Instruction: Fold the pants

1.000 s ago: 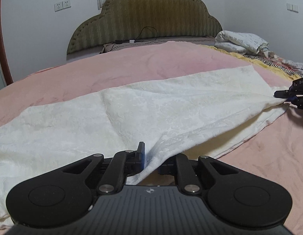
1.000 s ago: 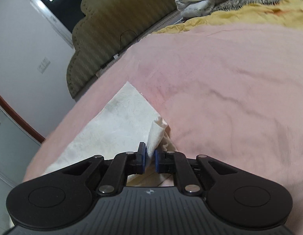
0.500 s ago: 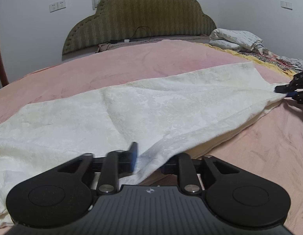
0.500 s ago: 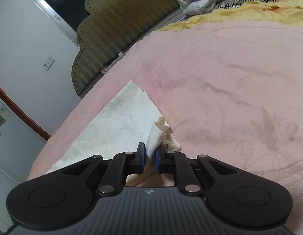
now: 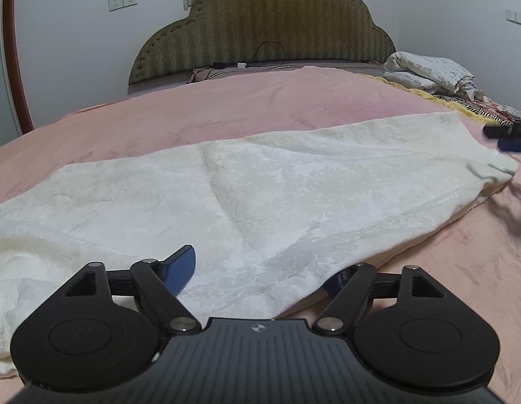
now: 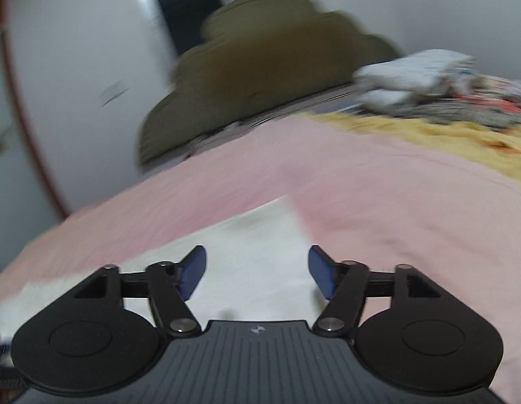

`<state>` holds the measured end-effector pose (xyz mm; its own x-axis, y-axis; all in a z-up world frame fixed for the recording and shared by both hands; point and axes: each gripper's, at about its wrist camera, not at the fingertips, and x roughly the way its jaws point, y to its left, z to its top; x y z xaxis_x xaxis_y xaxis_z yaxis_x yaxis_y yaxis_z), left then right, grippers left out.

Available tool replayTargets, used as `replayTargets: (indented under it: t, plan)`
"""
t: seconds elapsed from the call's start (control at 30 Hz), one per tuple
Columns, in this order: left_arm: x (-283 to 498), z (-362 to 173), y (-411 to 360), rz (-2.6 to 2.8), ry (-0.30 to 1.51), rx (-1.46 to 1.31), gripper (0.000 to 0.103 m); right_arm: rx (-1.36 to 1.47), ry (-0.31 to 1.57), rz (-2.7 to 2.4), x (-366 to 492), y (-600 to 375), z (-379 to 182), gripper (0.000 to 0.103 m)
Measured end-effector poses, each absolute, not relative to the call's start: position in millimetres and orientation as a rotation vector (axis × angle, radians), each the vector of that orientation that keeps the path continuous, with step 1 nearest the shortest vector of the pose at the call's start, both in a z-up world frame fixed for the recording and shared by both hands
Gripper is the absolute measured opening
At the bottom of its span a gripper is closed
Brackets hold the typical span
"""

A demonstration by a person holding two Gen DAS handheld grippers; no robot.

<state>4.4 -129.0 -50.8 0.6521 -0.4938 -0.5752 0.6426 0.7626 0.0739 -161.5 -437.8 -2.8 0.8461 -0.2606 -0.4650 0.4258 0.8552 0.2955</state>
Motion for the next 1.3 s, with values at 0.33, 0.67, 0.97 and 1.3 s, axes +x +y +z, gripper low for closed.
replayTargets:
  t: [0.33, 0.67, 0.97, 1.3]
  plan:
    - [8.0, -52.0, -127.3, -0.622, 0.584, 0.274, 0.092, 0.19, 0.59, -0.411, -134.2, -408.0, -33.9, 0.076]
    - [0.0, -44.8, -126.5, -0.6, 0.537, 0.278, 0.091, 0.158, 0.608, -0.411, -127.3, -409.8, -32.7, 0.087]
    - [21.0, -35.6, -146.2, -0.534, 0.572, 0.234, 0.096, 0.162, 0.609, -0.406, -126.8, -410.6, -32.3, 0.088]
    - [-19.5, -20.1, -123.6, -0.892, 0.48, 0.175, 0.095, 0.169, 0.608, -0.402, -126.7, -410.0, -32.3, 0.09]
